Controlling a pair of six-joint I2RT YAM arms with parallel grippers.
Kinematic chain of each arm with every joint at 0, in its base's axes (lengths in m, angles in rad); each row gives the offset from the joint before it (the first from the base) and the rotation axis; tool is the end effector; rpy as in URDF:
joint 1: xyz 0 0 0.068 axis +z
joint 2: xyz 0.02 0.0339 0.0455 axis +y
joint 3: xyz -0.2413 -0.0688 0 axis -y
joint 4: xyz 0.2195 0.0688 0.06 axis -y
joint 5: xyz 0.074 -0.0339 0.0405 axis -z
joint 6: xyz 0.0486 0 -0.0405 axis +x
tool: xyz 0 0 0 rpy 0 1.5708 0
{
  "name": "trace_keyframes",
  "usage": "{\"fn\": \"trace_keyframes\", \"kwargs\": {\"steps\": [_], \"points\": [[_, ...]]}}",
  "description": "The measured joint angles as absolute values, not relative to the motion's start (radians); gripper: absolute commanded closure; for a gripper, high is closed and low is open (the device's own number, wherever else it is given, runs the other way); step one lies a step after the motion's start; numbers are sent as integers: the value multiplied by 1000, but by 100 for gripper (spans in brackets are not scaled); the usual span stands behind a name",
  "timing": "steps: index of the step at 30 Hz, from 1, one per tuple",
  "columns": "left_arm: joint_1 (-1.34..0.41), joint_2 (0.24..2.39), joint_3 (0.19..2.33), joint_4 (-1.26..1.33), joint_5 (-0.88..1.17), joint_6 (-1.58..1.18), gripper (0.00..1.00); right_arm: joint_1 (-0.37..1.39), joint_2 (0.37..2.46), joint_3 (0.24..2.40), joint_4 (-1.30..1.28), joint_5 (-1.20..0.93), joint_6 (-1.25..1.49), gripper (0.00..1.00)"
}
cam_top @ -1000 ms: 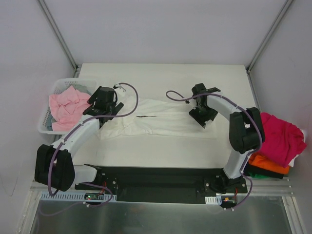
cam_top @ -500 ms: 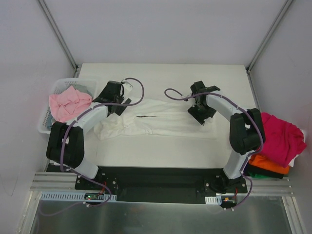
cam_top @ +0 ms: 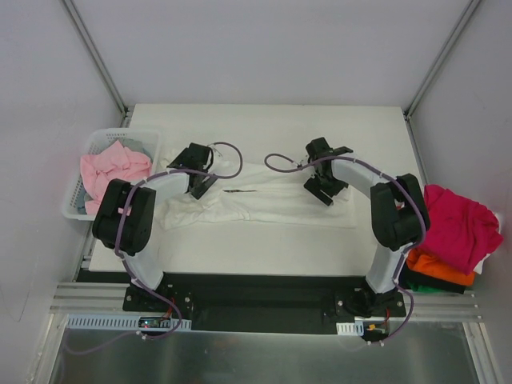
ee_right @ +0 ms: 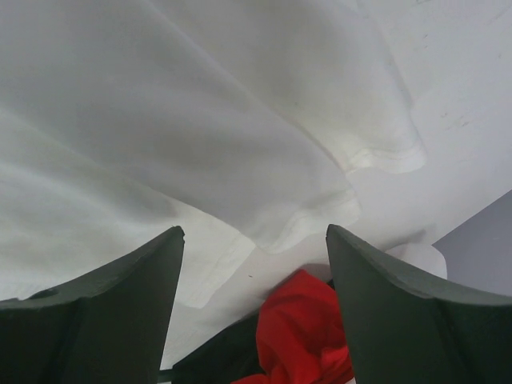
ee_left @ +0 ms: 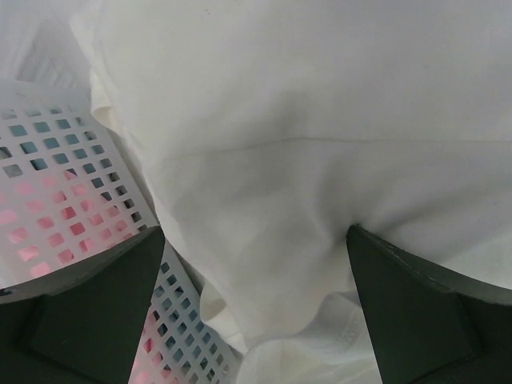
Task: Fold and stack the t-shirts
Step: Fold the tshirt
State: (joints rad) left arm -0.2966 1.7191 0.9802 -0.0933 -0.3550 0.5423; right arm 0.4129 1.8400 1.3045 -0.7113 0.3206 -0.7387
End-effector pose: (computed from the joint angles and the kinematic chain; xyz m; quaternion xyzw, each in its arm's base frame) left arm 0.3290 -0.0829 0.1603 0.3156 0.8643 0.2070 0.3324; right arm 0.3192 0.1231 0.1718 -0.5089 0.8312 -0.1813 0.1316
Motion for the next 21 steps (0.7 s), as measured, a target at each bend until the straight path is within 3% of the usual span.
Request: {"fn": "trace_keyframes", "kwargs": {"steps": [2,5,21], "points": [[-317,1731,979,-78,-397,552,1,416,1844,1280,-691,333,-754,21],[-342,1745,979,-67,-448,570,1,418,1849,1227,-645,348,-786,0],[-374,1775,979,-33,-544,586,1,471,1798,1100,-477,455,-885,4]]}}
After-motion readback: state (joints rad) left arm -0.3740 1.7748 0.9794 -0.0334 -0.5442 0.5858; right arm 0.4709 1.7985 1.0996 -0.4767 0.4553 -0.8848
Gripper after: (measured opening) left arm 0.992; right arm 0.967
